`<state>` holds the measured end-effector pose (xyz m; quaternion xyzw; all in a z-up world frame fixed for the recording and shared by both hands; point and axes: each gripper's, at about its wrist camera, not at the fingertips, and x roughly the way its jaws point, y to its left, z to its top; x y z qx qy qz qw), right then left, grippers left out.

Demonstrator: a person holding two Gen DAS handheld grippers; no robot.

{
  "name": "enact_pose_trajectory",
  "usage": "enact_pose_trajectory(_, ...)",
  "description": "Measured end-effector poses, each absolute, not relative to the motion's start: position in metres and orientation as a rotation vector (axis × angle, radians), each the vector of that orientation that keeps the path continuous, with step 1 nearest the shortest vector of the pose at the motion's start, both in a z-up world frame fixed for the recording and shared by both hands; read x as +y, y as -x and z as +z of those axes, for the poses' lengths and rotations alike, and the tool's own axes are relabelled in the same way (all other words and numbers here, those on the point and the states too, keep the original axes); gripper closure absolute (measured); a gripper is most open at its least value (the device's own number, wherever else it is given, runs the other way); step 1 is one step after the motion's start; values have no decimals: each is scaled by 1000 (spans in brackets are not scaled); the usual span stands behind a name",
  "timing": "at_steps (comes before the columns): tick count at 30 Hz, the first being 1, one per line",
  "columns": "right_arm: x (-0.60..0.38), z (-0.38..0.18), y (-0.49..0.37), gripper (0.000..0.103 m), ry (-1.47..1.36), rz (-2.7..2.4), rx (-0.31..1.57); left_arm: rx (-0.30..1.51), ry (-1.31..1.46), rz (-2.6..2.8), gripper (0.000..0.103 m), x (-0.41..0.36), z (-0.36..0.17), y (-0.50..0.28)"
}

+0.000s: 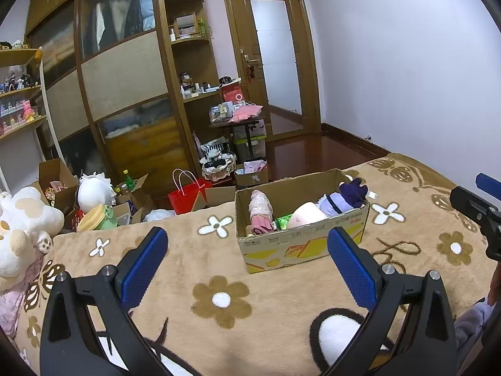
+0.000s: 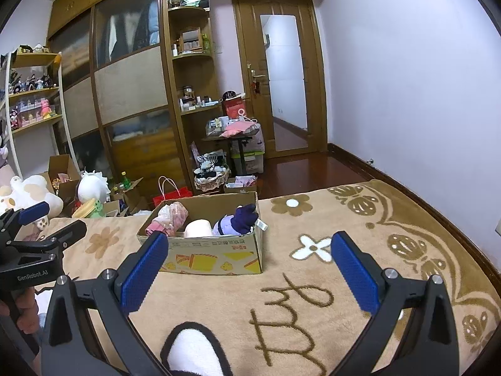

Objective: Organize soft objects

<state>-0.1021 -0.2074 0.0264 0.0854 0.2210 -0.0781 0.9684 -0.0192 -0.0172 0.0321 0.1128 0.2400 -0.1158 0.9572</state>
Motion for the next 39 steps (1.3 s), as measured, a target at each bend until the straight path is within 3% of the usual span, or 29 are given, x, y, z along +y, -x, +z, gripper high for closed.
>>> enact_pose_trajectory(39, -211, 24, 103, 0, -182, -170, 447, 466, -226, -224, 2, -14, 35, 23)
